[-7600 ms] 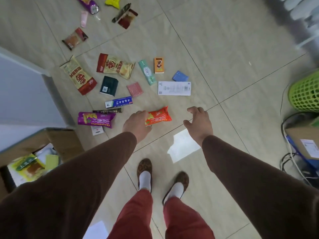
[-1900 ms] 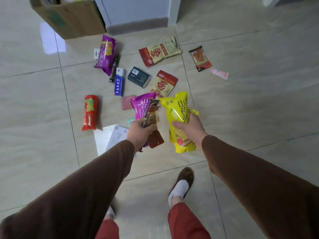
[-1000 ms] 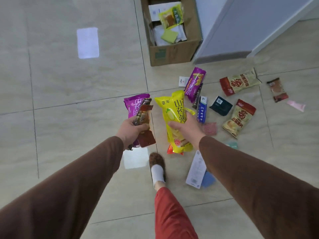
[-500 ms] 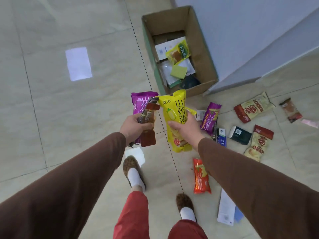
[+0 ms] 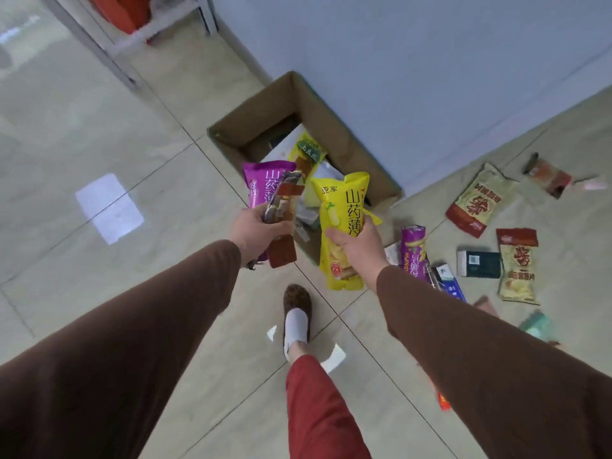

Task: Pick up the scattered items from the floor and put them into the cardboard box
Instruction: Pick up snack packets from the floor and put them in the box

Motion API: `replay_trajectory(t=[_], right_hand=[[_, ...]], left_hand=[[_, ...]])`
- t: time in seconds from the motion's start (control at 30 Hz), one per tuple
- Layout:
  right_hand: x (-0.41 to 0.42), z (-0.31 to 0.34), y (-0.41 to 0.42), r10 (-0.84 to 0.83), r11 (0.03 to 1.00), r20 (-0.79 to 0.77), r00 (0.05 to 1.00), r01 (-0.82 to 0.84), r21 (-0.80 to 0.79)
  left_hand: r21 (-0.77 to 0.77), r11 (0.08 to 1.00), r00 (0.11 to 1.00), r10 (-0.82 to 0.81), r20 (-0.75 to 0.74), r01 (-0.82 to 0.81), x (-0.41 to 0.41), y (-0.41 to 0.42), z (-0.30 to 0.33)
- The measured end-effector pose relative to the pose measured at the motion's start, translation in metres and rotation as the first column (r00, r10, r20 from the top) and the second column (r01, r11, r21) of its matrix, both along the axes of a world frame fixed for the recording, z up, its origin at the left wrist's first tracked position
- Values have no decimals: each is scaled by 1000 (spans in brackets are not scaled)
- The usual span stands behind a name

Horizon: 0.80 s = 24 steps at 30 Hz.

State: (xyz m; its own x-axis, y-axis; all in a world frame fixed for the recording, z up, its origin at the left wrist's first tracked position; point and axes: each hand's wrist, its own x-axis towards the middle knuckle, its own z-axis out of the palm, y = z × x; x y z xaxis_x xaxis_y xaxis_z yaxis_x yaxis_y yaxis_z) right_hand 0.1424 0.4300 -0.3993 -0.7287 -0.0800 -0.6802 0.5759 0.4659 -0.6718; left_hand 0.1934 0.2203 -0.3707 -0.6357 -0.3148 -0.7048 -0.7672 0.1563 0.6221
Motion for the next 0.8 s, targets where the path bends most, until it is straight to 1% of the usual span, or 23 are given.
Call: replay_trajectory(t=[0.13, 0.27, 0.37, 0.43, 0.5, 0.53, 0.6, 0.67, 0.73, 0.8], right_hand=[[-42, -13, -27, -97, 995, -1, 995, 97, 2], [-73, -23, -53, -202, 979, 77, 976, 204, -9], [-88, -27, -71, -283, 958, 134, 950, 287, -12], [-96, -31, -82, -337, 940, 152, 929, 341, 0], [-103, -40, -90, -361, 933, 124, 924, 356, 55], [-105, -44, -93, -376, 925, 103, 921, 367, 99], [-104, -47, -99, -404, 907, 108, 909, 383, 174], [-98, -43, -104, -429, 890, 126, 894, 395, 229], [-88, -42, -106, -458, 867, 105, 883, 417, 272], [-77, -39, -111, -483, 851, 102, 870, 439, 287]], left_hand=[[-53, 982, 978, -173, 116, 180, -63, -30, -23], [-119, 923, 920, -338, 197, 365, -121, -58, -42], [-133, 875, 876, -434, 212, 466, -160, -72, -47], [-89, 855, 852, -491, 181, 512, -185, -81, -53], [-52, 826, 823, -549, 145, 561, -208, -89, -62], [-43, 809, 805, -576, 143, 587, -217, -91, -65], [-39, 768, 764, -628, 149, 639, -227, -96, -69], [-23, 720, 713, -681, 164, 693, -228, -97, -69], [-8, 660, 650, -738, 181, 751, -222, -98, -68], [-18, 608, 600, -777, 194, 794, -214, -102, -67]])
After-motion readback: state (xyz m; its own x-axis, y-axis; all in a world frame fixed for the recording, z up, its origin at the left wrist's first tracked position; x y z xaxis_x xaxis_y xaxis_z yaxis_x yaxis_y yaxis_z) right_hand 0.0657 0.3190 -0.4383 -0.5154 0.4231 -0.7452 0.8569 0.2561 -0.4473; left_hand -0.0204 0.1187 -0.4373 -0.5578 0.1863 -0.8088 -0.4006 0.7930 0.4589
